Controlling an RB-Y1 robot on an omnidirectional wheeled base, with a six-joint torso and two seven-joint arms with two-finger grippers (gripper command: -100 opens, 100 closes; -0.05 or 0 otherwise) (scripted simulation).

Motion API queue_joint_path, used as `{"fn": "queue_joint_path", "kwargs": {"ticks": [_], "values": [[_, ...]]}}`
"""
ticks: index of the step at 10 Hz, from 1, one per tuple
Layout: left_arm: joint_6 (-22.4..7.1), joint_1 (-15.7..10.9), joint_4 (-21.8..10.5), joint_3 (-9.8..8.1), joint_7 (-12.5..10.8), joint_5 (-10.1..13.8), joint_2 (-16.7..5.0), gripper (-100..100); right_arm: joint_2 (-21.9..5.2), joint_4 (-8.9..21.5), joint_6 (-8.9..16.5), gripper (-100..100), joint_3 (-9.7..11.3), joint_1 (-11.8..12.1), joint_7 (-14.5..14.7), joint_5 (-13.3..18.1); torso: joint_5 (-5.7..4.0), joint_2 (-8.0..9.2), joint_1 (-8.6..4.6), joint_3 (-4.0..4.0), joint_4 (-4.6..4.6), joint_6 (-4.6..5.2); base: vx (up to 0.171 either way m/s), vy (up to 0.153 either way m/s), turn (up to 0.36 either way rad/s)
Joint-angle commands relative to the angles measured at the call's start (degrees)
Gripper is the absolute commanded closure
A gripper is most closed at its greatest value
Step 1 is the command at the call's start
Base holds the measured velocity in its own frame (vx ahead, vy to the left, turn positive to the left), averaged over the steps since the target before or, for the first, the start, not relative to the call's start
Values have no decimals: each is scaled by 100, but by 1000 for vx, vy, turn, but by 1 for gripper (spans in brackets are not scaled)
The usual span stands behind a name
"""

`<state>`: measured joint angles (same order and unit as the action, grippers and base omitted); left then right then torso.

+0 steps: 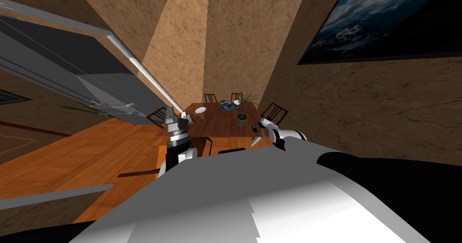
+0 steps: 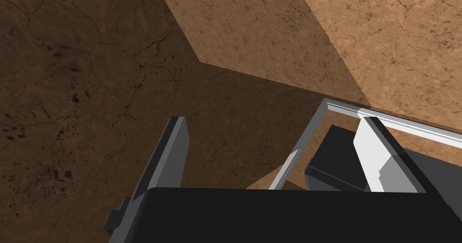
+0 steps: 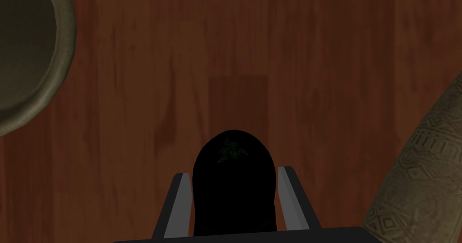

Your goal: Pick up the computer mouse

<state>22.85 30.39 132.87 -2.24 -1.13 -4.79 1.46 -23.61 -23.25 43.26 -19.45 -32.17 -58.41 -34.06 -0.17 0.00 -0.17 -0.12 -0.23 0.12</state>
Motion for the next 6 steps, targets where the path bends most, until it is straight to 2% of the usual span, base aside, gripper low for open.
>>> {"fn": "queue_joint_path", "kwargs": {"ticks": [1,2,3,4,6], "values": [[0,0,0,0,0,0,0,0,281,-229,117,100,226,-66,-239,243,0,0,0,0,0,0,6,-49,-344],[0,2,0,-1,0,0,0,0,281,-302,117,100,226,-66,-239,243,-2,1,-13,0,-2,10,3,-38,-216],[0,0,0,0,0,0,0,0,546,-454,237,100,447,-164,-492,480,-2,-2,-13,-1,-1,3,17,-57,-348],[0,1,0,-1,0,0,-1,0,546,-447,237,100,447,-164,-492,480,-2,-6,-18,-4,-2,6,19,-44,-160],[0,0,0,-1,0,0,0,0,811,-678,358,100,668,-263,-744,716,-2,-4,-9,-1,1,-4,9,-45,-191]]}}
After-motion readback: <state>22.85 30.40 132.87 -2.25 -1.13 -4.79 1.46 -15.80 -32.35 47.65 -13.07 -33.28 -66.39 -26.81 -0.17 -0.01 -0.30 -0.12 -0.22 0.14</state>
